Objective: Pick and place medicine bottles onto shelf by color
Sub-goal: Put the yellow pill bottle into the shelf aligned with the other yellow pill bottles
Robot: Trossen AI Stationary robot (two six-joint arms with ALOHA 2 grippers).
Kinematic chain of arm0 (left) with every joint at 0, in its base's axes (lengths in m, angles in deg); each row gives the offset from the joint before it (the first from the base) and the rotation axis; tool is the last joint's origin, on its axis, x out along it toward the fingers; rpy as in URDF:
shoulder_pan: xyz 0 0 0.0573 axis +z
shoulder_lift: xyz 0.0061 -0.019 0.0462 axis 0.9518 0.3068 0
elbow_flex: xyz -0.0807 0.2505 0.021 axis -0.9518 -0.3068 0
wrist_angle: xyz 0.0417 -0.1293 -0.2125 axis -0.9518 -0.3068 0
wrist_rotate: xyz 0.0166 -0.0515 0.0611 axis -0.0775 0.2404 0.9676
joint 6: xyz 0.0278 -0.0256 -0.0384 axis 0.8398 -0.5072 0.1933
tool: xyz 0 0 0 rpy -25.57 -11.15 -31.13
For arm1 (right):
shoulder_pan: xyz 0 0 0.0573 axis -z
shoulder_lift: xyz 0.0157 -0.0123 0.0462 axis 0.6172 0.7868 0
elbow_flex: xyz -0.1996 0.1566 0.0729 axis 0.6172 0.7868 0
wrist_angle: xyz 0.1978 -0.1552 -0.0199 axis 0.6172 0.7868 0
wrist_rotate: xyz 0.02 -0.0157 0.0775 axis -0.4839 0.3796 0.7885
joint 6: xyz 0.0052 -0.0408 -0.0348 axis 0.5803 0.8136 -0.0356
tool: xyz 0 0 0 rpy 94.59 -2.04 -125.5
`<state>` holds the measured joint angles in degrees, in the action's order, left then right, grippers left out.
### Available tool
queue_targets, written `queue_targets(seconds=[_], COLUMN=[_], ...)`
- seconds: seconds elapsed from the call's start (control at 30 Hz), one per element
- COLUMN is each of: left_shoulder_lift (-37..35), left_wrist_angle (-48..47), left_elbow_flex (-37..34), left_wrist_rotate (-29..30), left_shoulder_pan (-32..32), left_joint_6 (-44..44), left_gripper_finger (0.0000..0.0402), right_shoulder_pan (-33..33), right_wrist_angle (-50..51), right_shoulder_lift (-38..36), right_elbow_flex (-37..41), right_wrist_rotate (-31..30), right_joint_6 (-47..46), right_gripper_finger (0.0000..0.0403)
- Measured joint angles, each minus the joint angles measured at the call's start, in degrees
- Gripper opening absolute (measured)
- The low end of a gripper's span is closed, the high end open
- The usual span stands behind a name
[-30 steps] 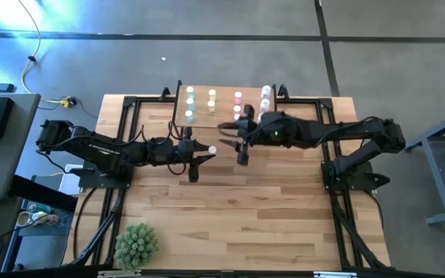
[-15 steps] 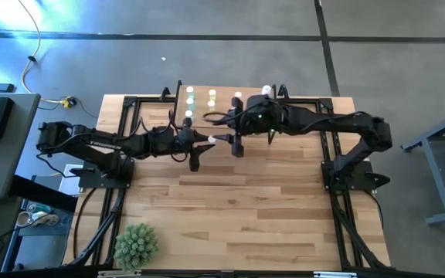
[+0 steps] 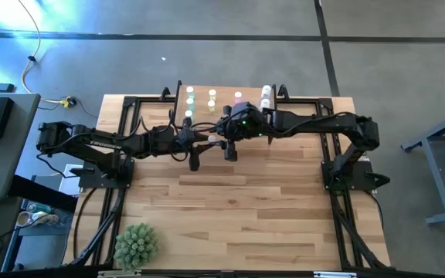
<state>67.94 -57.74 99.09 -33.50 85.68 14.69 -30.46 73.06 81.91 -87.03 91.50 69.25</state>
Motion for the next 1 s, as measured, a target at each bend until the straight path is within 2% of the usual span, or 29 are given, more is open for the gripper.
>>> queue_targets(seconds=[0.3,0.73,1.0], left_shoulder_lift=[0.00,0.00,0.00], left_wrist_angle=[0.46,1.52,1.62], left_elbow_flex=[0.00,-0.02,-0.02], left_wrist_rotate=[0.00,0.56,1.50], left_shoulder_pan=[-0.02,0.00,0.00], left_joint_6=[0.02,2.32,2.62], left_gripper_finger=[0.0103,0.0103,0.0103], right_shoulder_pan=[0.43,1.47,1.47], right_wrist_angle=[1.08,1.44,1.41], right_shoulder_lift=[1.07,1.07,1.07], right_elbow_flex=[0.03,0.03,0.04], right_wrist_rotate=[-1.86,0.26,0.32], right_joint_6=[-0.27,-2.47,-2.66], right_gripper_finger=[0.0186,0.0185,0.0143])
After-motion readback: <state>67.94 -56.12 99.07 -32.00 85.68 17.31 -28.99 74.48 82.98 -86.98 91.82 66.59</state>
